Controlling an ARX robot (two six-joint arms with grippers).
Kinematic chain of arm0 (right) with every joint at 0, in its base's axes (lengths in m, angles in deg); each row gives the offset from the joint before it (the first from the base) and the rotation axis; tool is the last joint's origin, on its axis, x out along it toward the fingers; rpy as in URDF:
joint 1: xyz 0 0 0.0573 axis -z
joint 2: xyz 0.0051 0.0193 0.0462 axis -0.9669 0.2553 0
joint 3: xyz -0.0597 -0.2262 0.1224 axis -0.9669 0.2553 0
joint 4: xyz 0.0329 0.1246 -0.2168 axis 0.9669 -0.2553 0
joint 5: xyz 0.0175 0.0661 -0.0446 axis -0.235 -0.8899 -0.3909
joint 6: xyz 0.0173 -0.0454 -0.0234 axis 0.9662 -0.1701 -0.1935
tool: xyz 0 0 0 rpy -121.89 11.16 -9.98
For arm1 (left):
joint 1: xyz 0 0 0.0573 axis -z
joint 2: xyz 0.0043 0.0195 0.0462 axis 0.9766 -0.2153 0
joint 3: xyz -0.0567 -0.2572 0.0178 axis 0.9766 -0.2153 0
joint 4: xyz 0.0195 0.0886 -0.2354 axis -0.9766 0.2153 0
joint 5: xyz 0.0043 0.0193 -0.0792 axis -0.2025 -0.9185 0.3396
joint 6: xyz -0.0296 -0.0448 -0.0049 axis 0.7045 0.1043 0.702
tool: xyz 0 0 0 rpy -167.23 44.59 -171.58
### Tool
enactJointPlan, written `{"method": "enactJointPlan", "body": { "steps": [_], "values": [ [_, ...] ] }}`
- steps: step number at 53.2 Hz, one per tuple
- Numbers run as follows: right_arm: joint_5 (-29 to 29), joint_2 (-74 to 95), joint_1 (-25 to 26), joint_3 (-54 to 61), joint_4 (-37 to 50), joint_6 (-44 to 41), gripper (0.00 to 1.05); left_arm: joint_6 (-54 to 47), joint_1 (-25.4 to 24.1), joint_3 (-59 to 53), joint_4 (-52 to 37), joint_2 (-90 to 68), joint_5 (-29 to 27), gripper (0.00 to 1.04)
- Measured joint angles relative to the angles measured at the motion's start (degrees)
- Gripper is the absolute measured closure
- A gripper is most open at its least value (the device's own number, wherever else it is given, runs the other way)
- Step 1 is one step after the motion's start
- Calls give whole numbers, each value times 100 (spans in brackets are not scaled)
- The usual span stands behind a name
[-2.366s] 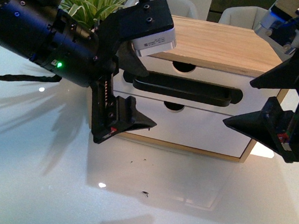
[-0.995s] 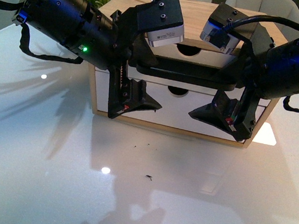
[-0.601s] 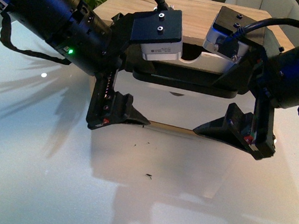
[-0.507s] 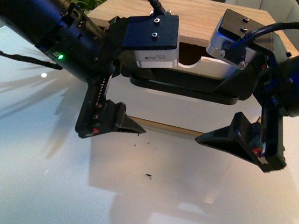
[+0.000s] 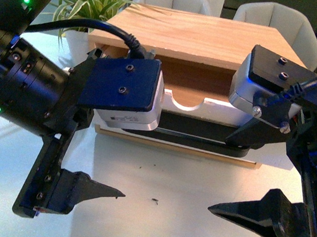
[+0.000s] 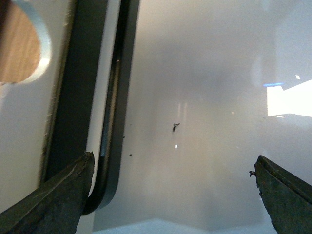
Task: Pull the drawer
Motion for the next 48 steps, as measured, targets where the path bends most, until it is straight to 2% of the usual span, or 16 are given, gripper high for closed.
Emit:
{"method": "enactJointPlan", "body": {
  "steps": [6,13,20,27,34,38,48],
  "values": [
    [-90,-542,87,420,809,590,9,894,-48,-494,-1292,389,245,7],
    [52,-1189,219,894,1709,1298,9,1915,-66,-942,-2498,944,136,7],
    [726,-2149,433,1764,2990,2470,9,3344,-76,-1722,-4155,1674,-857,7],
    [1488,-3077,546,2524,3460,3182,9,4242,-98,-2625,-5031,2409,-1635,7],
    [2446,-4164,719,3292,3641,3886,9,5257,-328,-3506,-5160,3445,-2511,7],
    [3161,-4892,942,3722,3530,4433,9,5893,-654,-4011,-4815,4304,-2966,7],
    [3744,-6057,1119,4186,2920,5099,9,6723,-1421,-4520,-3901,5580,-3265,7]
  ]
}}
